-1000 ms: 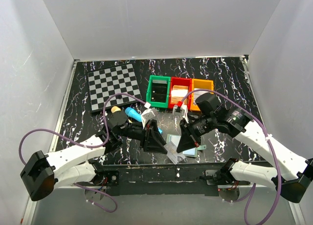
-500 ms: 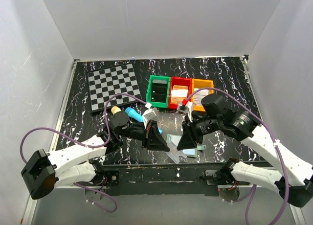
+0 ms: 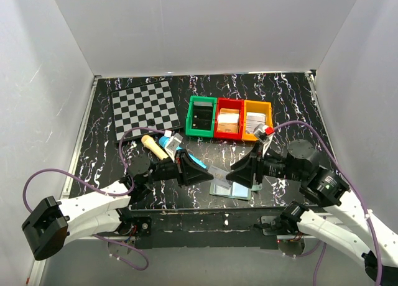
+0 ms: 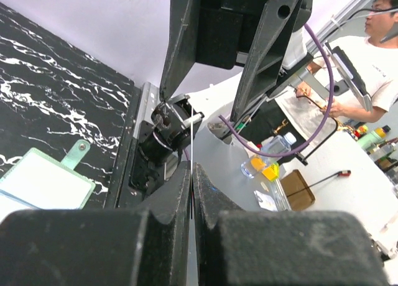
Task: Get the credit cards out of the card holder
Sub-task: Place the credit card in the storage box.
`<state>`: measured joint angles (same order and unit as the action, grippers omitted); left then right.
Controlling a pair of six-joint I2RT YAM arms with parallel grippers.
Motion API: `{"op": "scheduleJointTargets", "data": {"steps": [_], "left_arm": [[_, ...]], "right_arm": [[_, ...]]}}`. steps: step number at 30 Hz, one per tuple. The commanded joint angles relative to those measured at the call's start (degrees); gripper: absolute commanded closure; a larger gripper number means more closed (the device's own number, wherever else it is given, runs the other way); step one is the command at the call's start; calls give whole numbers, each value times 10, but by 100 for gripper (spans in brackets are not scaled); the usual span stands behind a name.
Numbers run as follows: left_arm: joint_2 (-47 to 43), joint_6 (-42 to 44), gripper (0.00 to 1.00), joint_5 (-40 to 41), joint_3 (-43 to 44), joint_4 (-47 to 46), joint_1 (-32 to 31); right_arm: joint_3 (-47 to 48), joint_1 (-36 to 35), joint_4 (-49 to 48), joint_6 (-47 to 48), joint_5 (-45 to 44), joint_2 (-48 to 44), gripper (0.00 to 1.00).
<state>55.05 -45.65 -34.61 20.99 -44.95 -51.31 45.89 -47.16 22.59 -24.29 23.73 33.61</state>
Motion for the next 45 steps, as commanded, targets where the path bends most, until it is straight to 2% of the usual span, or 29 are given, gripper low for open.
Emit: {"op": "scheduleJointTargets", "data": {"steps": [1,6,10,18,31,36,39,41,42,43,45], "left_arm": [[-6,-2,100,28,10,-24,-3],[-10,-5,100,22,8,-19,-3],[-17,-5,100,20,0,-15,-3],[-14,-1,100,15,-1,-9,-3],[-9,-6,100,7,-3,-14,-3],[-6,-5,100,4,-3,-12,-4],[-6,-6,100,5,-2,-13,-3],[-5,-3,100,6,0,-10,-3],[-4,-3,100,4,1,-7,-3],[-3,-1,96,6,3,0,-4],[-6,-1,70,11,8,23,-3]], "right_arm": [[4,3,-67,-36,14,25,38],[19,7,-46,-24,15,41,41],[30,18,-39,-18,40,50,50],[26,25,-55,-27,69,55,62],[25,35,-65,-34,80,55,60],[25,38,-68,-33,92,59,72],[28,39,-68,-34,105,66,86],[27,40,-67,-31,106,65,99],[28,42,-65,-32,104,62,99],[29,44,-62,-32,102,62,99],[33,53,-51,-30,102,60,99]]}}
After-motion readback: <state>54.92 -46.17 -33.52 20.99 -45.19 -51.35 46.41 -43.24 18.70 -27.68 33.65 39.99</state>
